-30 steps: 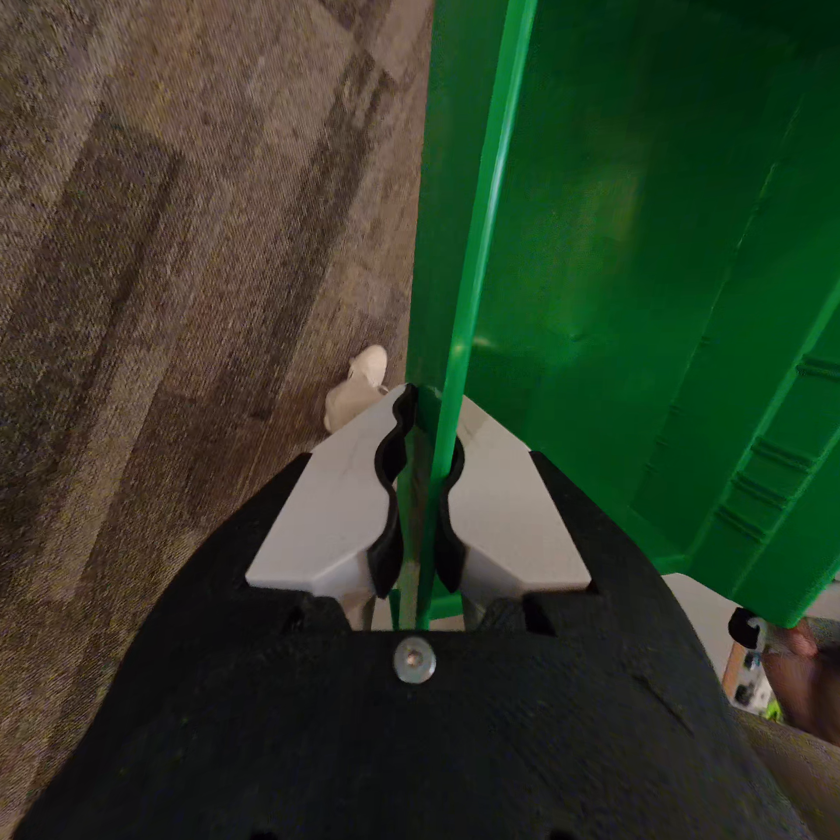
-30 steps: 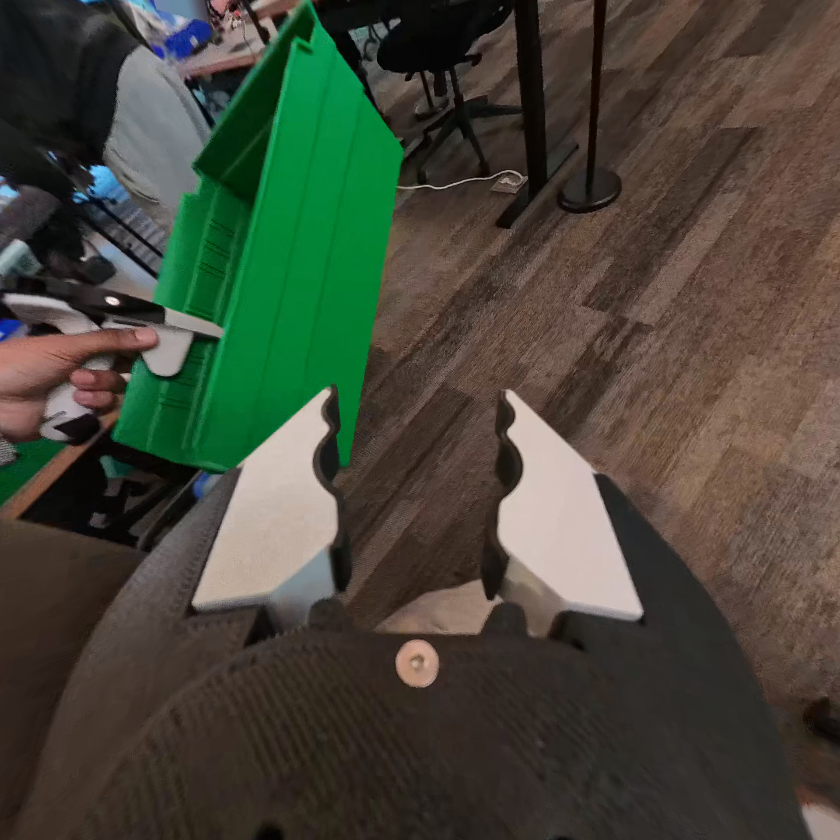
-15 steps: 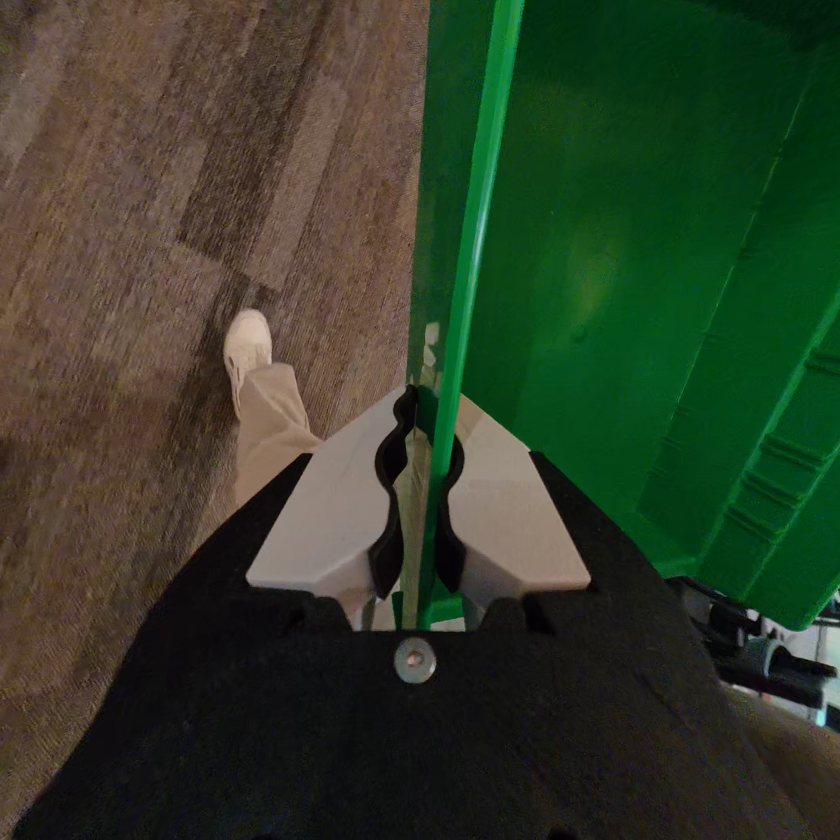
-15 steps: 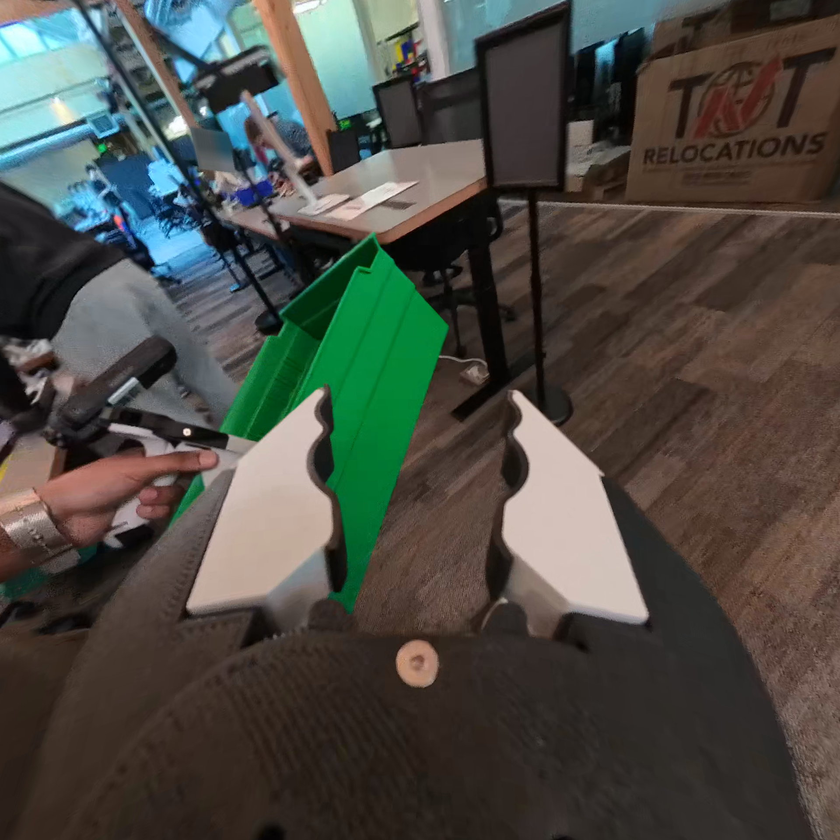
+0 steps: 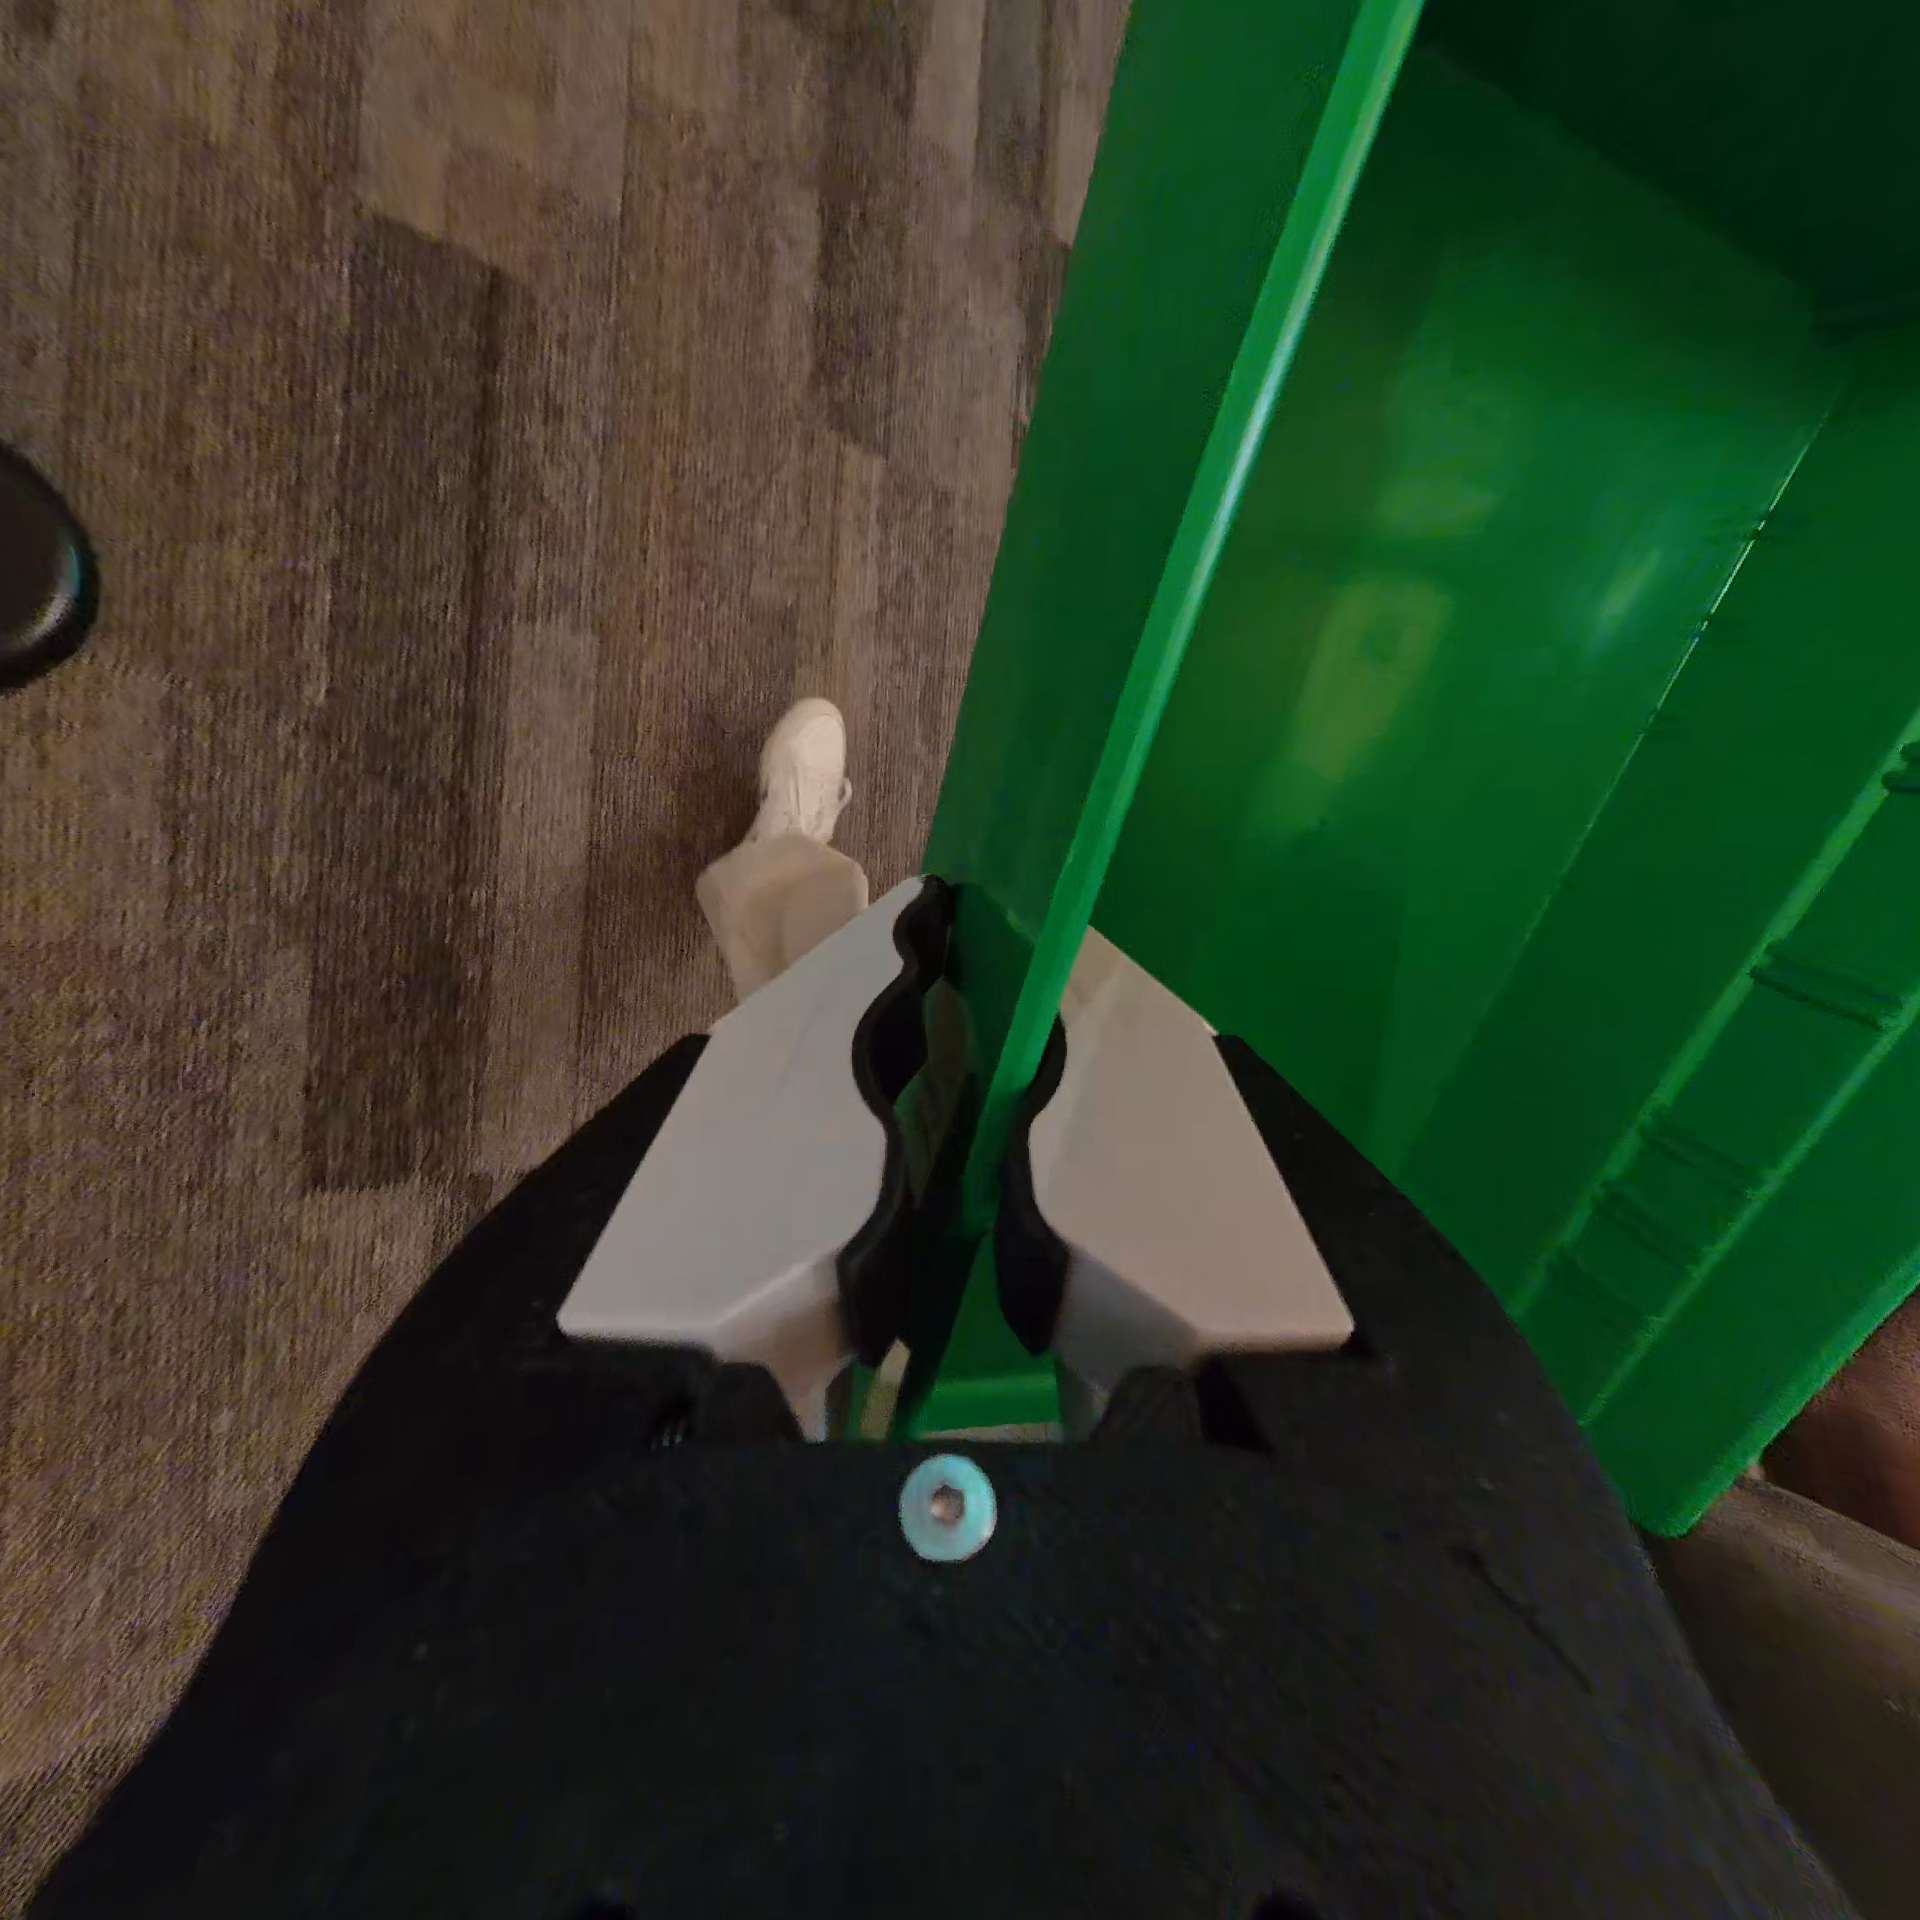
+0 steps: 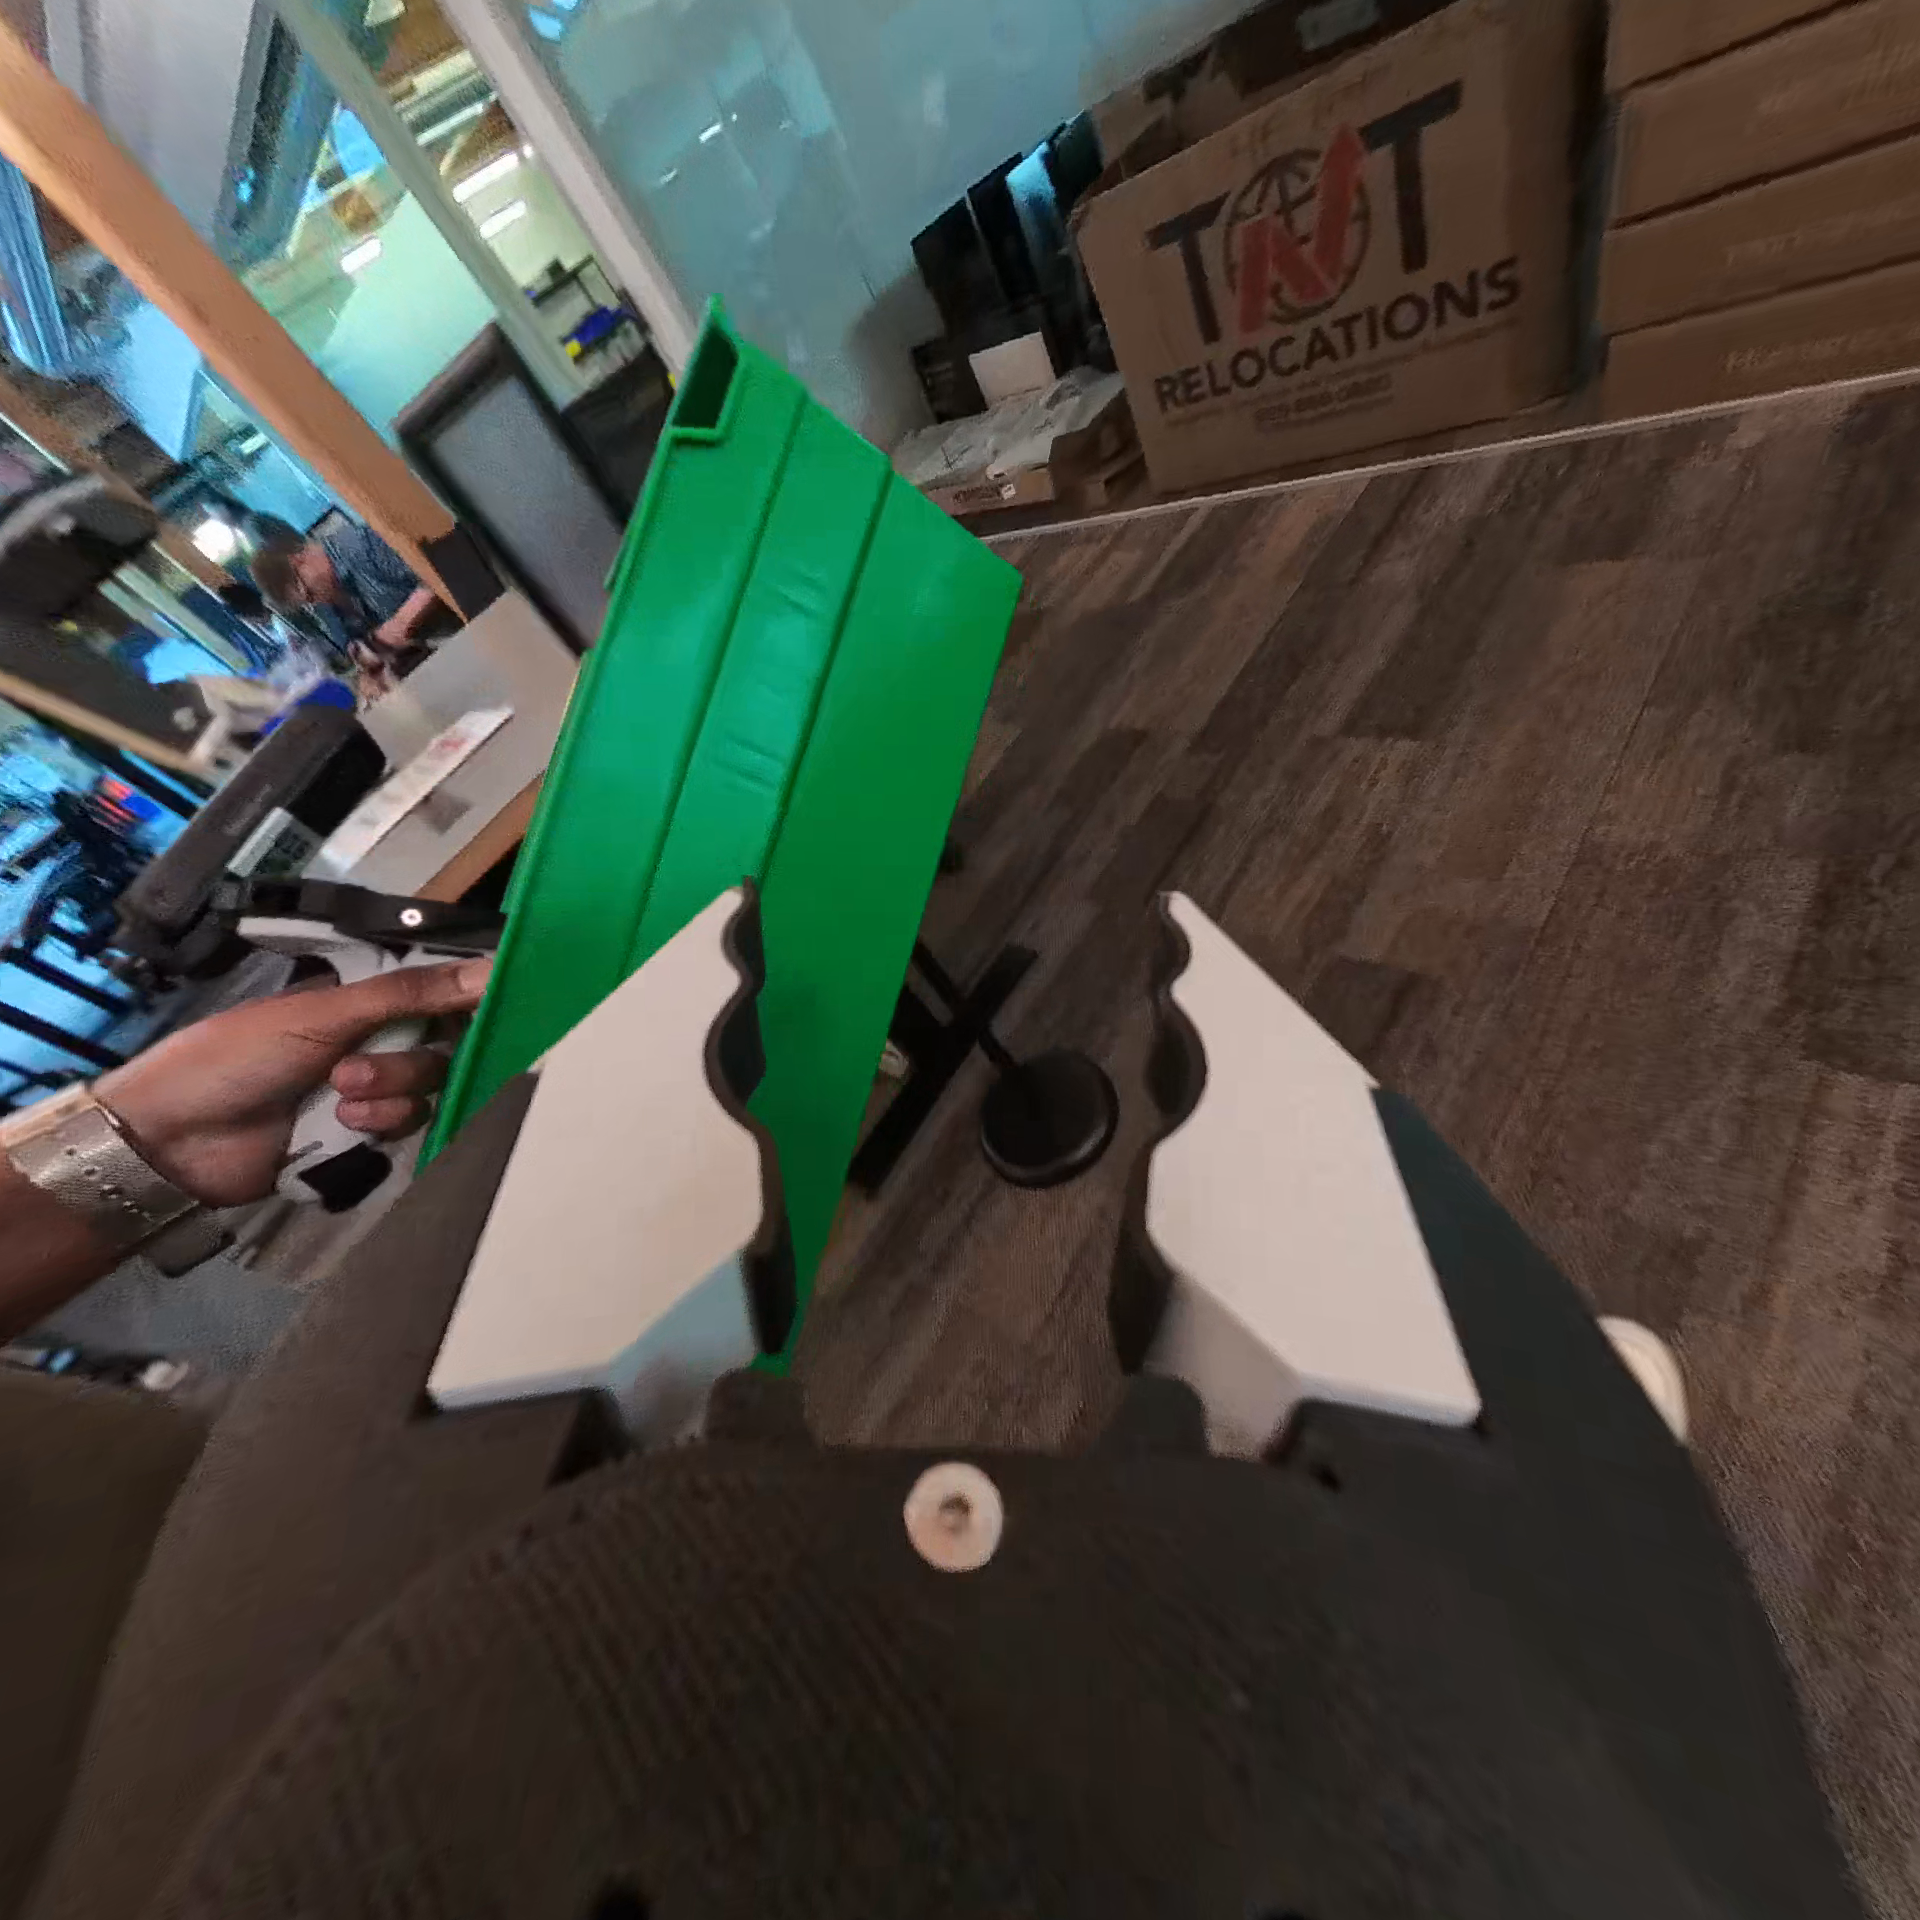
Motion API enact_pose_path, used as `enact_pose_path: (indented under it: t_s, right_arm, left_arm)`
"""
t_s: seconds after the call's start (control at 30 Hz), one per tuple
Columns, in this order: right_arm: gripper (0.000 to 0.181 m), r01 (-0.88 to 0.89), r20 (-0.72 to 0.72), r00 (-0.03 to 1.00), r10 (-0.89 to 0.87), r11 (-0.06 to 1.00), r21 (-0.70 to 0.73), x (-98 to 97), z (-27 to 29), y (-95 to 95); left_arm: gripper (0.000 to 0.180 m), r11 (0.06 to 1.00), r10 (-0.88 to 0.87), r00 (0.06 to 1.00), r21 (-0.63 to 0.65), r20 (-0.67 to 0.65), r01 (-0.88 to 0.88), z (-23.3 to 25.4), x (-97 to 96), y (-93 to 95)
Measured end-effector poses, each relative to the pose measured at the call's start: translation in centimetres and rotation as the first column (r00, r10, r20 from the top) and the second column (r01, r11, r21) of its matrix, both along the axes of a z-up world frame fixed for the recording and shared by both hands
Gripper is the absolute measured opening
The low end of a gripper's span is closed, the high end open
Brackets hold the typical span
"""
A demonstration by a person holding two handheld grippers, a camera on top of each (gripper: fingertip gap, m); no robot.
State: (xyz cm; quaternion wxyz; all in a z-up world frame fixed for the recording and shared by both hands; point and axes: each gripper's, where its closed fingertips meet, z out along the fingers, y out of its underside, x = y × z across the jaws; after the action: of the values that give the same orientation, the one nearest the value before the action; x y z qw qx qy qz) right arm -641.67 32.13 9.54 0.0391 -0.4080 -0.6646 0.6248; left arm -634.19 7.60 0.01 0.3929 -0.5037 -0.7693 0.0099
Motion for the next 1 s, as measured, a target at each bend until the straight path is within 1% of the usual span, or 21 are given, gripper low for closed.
enact_pose_path:
  t_s: [0.07, 0.13, 0.27, 0.37, 0.5, 0.53, 0.63, 0.7, 0.73, 0.8, 0.83, 0.87, 0.9, 1.0]
  right_arm:
    - [0.073, -0.028, -0.006, 1.0, 0.028, 1.0, -0.006, -8.2, -1.2, -1.4]
    - [0.073, -0.088, -0.014, 0.996, 0.089, 0.995, 0.052, -16.4, -1.8, -3.0]
    - [0.074, -0.205, -0.037, 0.977, 0.209, 0.975, 0.087, -32.5, 1.4, -7.7]
    - [0.076, -0.316, -0.044, 0.946, 0.322, 0.943, 0.102, -42.5, 4.2, -13.3]
    - [0.077, -0.436, -0.13, 0.879, 0.459, 0.883, 0.171, -53.6, 5.3, -22.5]
    - [0.077, -0.462, -0.14, 0.861, 0.49, 0.867, 0.188, -56.0, 5.0, -25.1]
    - [0.075, -0.494, -0.166, 0.83, 0.533, 0.84, 0.224, -63.2, 3.9, -33.0]
    - [0.073, -0.509, -0.124, 0.83, 0.544, 0.828, 0.234, -67.7, 2.8, -38.6]
    - [0.075, -0.526, -0.087, 0.827, 0.555, 0.82, 0.227, -69.7, 2.4, -41.5]
    - [0.077, -0.557, -0.068, 0.812, 0.579, 0.805, 0.204, -73.4, 2.8, -47.4]
    - [0.078, -0.564, -0.074, 0.805, 0.589, 0.798, 0.214, -75.3, 2.9, -50.4]
    - [0.078, -0.573, -0.071, 0.795, 0.603, 0.784, 0.237, -77.2, 2.7, -53.4]
    - [0.079, -0.59, -0.058, 0.78, 0.624, 0.763, 0.265, -79.0, 2.3, -56.6]
    - [0.084, -0.676, -0.021, 0.699, 0.715, 0.67, 0.306, -83.1, 1.2, -66.8]
  left_arm:
    - [0.002, 0.999, 0.037, 0.999, 0.013, 0.009, -0.037, -0.9, -7.6, -1.0]
    - [0.002, 0.993, 0.105, 0.993, 0.05, 0.048, -0.107, -1.9, -14.4, -1.8]
    - [0.0, 0.959, 0.221, 0.972, 0.165, 0.085, -0.232, -1.6, -27.5, -3.4]
    - [0.0, 0.895, 0.321, 0.94, 0.287, 0.118, -0.342, -1.5, -36.8, -5.8]
    - [0.0, 0.81, 0.446, 0.886, 0.364, 0.129, -0.461, -3.7, -48.6, -12.8]
    - [0.0, 0.789, 0.478, 0.869, 0.371, 0.13, -0.489, -4.6, -51.3, -15.1]
    - [0.0, 0.774, 0.55, 0.831, 0.319, 0.09, -0.547, -6.9, -58.8, -23.6]
    - [0.0, 0.769, 0.577, 0.812, 0.28, 0.085, -0.575, -7.9, -63.3, -29.7]
    - [0.0, 0.752, 0.595, 0.798, 0.281, 0.097, -0.596, -8.1, -65.5, -32.6]
    - [0.0, 0.744, 0.611, 0.785, 0.266, 0.1, -0.613, -7.8, -69.7, -38.3]
    - [0.0, 0.743, 0.616, 0.781, 0.258, 0.098, -0.618, -7.5, -71.6, -41.0]
    - [0.0, 0.722, 0.635, 0.765, 0.268, 0.108, -0.638, -7.1, -73.7, -43.5]
    - [0.0, 0.701, 0.655, 0.747, 0.273, 0.118, -0.658, -6.7, -75.4, -46.1]
    - [0.0, 0.673, 0.704, 0.701, 0.211, 0.111, -0.709, -6.3, -80.5, -54.1]
